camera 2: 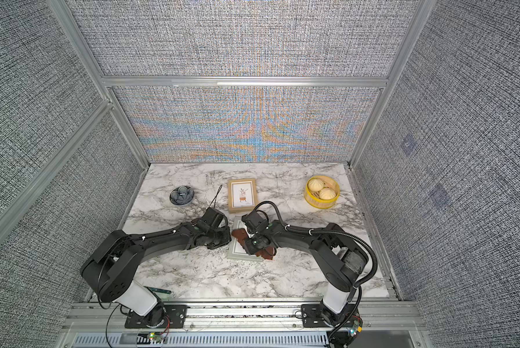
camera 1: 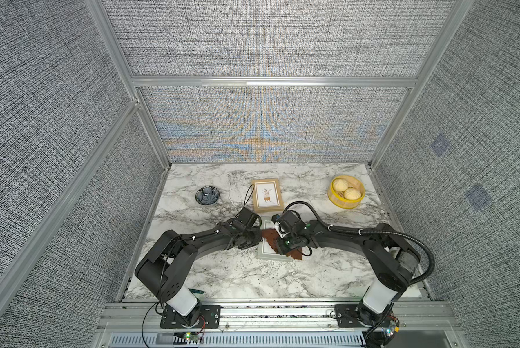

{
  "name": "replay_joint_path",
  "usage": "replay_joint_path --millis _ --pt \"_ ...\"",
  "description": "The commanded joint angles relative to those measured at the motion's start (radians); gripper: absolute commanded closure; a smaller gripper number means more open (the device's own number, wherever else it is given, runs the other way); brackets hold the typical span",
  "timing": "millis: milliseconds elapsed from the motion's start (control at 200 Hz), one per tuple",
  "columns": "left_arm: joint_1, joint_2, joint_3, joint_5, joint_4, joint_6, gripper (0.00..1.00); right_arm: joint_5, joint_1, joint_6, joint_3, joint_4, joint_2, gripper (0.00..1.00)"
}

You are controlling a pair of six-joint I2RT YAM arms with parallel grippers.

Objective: Wipe the picture frame with a cloth
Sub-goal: Wipe the dirt from the picture frame.

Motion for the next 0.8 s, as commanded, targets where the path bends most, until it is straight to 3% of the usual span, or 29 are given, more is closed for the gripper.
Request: replay_joint_path --millis 0,165,355,671,796 --pt "-0.002 0.030 -0.025 -0.049 -0.262 0.006 1.00 0.060 -0.047 -0.009 -0.034 -0.094 -0.022 1.00" --pt "-0.002 0.037 -0.020 -0.048 -0.261 0.006 1.00 -0.037 0.032 -0.055 0.015 -0.058 0.045 1.00" --pt "-0.002 0.037 -0.021 -0.046 -0.261 0.006 1.00 -0.123 0.090 -0.018 0.036 0.023 0.088 1.00" --pt "-0.003 0.019 -0.026 -0.055 -0.268 0.013 1.00 0.160 -0.048 -0.025 -0.043 -0.077 -0.017 1.00" --pt "-0.002 0.020 -0.026 -0.054 -0.270 0.020 1.00 0.179 -0.049 -0.032 -0.002 -0.059 0.011 1.00"
